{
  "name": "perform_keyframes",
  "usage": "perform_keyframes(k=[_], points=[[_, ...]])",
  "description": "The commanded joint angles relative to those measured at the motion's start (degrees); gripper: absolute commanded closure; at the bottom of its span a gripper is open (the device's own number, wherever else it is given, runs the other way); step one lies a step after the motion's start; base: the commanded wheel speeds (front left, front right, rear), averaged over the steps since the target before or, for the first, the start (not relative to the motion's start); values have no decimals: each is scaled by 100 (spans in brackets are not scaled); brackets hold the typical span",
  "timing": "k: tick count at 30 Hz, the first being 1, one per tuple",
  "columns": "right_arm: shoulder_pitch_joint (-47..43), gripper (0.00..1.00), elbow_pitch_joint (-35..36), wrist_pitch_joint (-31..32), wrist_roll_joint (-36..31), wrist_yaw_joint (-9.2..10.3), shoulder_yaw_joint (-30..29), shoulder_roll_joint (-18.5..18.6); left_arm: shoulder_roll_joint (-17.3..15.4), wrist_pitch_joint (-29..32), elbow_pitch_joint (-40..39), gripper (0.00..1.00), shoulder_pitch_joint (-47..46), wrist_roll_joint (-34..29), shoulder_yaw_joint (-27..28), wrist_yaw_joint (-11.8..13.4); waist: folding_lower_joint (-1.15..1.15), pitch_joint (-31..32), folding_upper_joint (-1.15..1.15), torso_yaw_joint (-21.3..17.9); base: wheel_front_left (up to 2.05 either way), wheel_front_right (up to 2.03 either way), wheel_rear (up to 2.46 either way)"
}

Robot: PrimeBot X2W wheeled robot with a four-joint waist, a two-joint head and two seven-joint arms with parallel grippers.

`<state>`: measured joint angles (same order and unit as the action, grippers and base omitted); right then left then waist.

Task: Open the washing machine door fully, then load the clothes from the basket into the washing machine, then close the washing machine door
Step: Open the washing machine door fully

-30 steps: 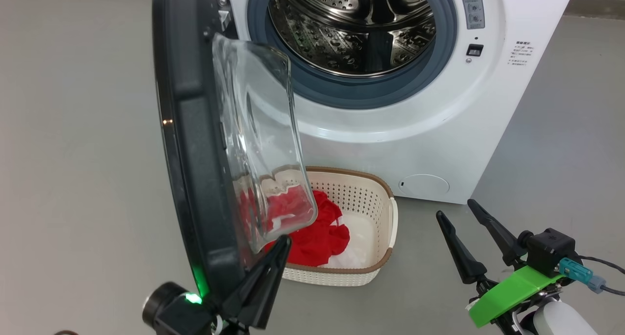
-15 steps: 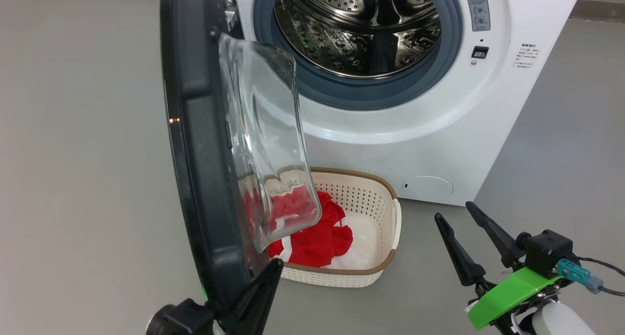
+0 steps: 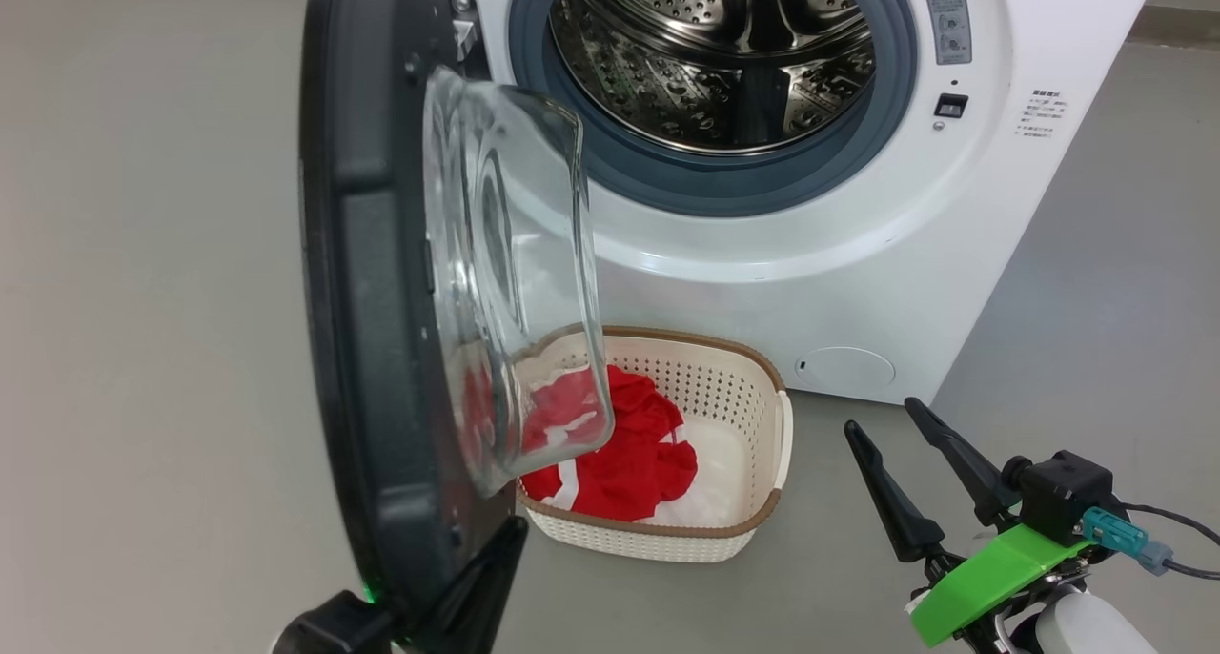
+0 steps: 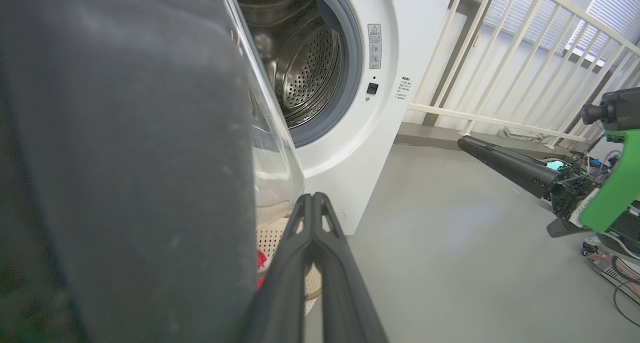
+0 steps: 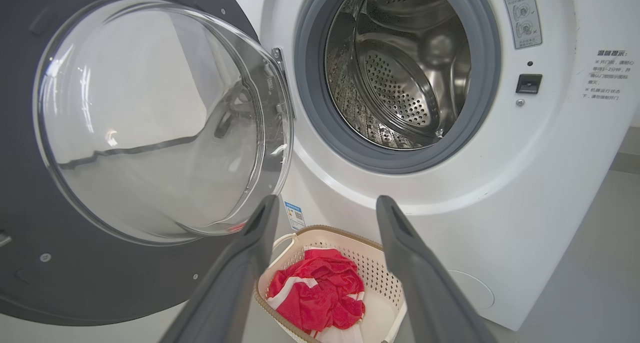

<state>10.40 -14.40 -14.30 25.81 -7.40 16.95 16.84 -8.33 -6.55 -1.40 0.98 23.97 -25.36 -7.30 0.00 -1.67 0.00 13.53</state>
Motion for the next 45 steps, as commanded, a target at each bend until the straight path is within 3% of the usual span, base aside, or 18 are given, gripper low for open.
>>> perform_keyframes(k=[1, 30, 45], points=[[74, 0, 115, -70, 52, -9, 108, 67, -151, -47, -43, 100, -118, 51, 347, 98, 0, -3, 0, 13, 0, 0, 0], [209, 0, 102, -70, 17, -9, 43, 15, -988, -415, 825, 100, -531, 415, 1618, 446, 0, -230, 0, 416, 0, 0, 0], [346, 0, 78, -70, -22, -9, 16, -12, -1425, -513, 1445, 100, -1100, 552, 1949, 343, 0, -456, 0, 597, 0, 0, 0]])
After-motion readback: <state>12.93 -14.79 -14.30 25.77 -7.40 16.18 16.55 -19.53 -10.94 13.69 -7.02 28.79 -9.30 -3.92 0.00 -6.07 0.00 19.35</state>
